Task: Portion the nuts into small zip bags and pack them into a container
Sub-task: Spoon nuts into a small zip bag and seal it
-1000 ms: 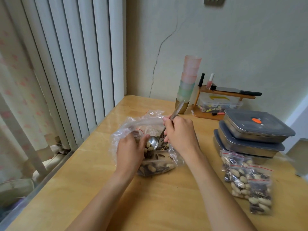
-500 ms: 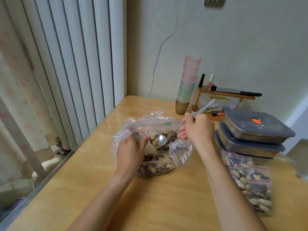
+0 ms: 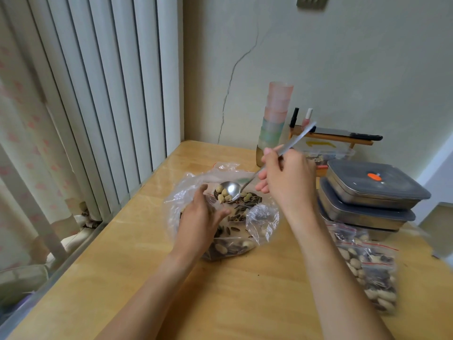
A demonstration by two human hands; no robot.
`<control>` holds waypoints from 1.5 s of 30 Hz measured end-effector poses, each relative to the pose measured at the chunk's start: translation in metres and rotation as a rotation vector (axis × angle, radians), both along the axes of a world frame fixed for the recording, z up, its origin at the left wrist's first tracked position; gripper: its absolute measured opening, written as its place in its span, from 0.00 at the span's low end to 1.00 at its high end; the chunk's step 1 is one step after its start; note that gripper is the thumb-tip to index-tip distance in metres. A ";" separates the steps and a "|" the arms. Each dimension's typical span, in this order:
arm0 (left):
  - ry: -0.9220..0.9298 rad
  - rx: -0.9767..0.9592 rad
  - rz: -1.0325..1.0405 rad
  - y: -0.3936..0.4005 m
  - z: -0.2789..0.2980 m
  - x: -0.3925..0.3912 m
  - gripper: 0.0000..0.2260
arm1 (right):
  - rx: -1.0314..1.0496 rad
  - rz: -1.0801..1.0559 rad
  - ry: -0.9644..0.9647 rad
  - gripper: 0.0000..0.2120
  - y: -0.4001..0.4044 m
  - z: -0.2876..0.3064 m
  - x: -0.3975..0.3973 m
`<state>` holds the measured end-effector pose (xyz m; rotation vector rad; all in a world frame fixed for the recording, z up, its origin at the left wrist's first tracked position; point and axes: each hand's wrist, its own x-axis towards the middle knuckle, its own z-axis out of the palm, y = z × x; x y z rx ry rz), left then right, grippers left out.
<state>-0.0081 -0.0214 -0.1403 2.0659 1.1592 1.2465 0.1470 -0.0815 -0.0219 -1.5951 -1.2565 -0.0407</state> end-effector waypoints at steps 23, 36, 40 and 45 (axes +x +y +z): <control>-0.117 -0.080 -0.016 0.001 0.002 -0.001 0.35 | 0.246 0.217 -0.423 0.10 -0.005 0.004 -0.018; -0.086 0.004 -0.004 0.001 0.002 -0.003 0.28 | 0.094 -0.063 -0.163 0.17 0.005 -0.006 0.002; -0.068 -0.009 -0.007 0.001 0.002 -0.003 0.23 | -0.069 -0.164 0.036 0.17 0.014 -0.019 0.028; -0.109 -0.030 -0.018 0.002 0.001 -0.003 0.21 | -0.316 -0.027 0.570 0.13 0.017 -0.042 0.034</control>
